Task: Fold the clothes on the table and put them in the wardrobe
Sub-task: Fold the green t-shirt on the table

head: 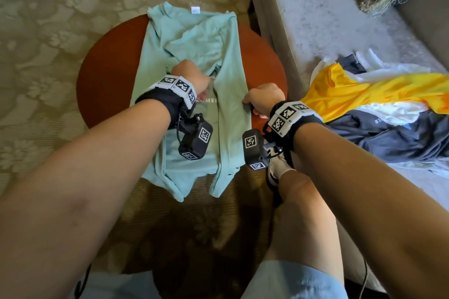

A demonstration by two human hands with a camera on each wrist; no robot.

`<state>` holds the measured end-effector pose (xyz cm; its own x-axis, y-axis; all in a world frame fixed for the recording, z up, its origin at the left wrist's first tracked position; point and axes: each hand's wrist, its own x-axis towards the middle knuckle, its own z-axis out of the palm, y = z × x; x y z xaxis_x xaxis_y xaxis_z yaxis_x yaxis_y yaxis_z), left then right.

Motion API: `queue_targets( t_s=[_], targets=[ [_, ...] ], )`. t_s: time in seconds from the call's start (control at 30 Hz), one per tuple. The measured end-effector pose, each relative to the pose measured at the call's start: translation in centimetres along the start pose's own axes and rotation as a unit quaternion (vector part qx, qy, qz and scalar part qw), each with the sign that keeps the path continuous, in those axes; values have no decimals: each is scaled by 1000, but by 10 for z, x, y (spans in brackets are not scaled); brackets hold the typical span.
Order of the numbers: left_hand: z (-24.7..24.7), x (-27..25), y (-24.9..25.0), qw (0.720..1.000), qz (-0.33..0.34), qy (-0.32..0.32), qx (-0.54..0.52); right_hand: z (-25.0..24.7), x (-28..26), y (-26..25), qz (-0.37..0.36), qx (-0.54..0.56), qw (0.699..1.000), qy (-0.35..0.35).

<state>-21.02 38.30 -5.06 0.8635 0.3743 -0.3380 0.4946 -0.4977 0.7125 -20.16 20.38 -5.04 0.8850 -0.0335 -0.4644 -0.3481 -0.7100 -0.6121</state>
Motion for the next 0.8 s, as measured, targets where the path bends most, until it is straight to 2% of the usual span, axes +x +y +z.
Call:
queue_targets(
  t_s=[0.1, 0.13, 0.2, 0.27, 0.33, 0.4, 0.47, 0.53, 0.6, 0.63, 0.7, 0.8],
  targets=[
    [-6, 3, -2, 993, 77, 79, 38, -1, 2, 1, -18, 13, 1000, 21],
    [-7, 5, -2, 990, 108, 85, 44, -1, 3, 0, -35, 24, 999, 34],
    [-5, 4, 0, 985, 162, 44, 40, 1, 5, -2, -82, 48, 994, 44],
    [1, 9, 0, 975, 197, -10, 98, 4, 5, -5, -118, 43, 992, 8],
    [4, 14, -2, 958, 199, -33, 205, 7, 7, -9, -137, -2, 990, -38],
    [3, 22, -5, 949, 195, -36, 246, 9, 12, -14, -148, -67, 985, -51],
    [-1, 28, -5, 955, 202, -39, 213, 9, 19, -19, -149, -87, 984, -47],
    [-9, 32, -3, 974, 191, -48, 114, 9, 25, -21, -130, -35, 990, -47],
    [-24, 37, -2, 986, 166, -5, 32, 9, 33, -22, -101, 41, 994, -32],
    [-33, 39, -2, 987, 154, 28, 23, 9, 37, -24, -90, 64, 994, -14],
    [-50, 47, -6, 988, 124, 82, 34, 10, 46, -30, -73, 89, 993, 22],
    [-69, 59, -13, 989, 73, 118, 44, 13, 61, -49, -52, 101, 991, 76]
  ],
)
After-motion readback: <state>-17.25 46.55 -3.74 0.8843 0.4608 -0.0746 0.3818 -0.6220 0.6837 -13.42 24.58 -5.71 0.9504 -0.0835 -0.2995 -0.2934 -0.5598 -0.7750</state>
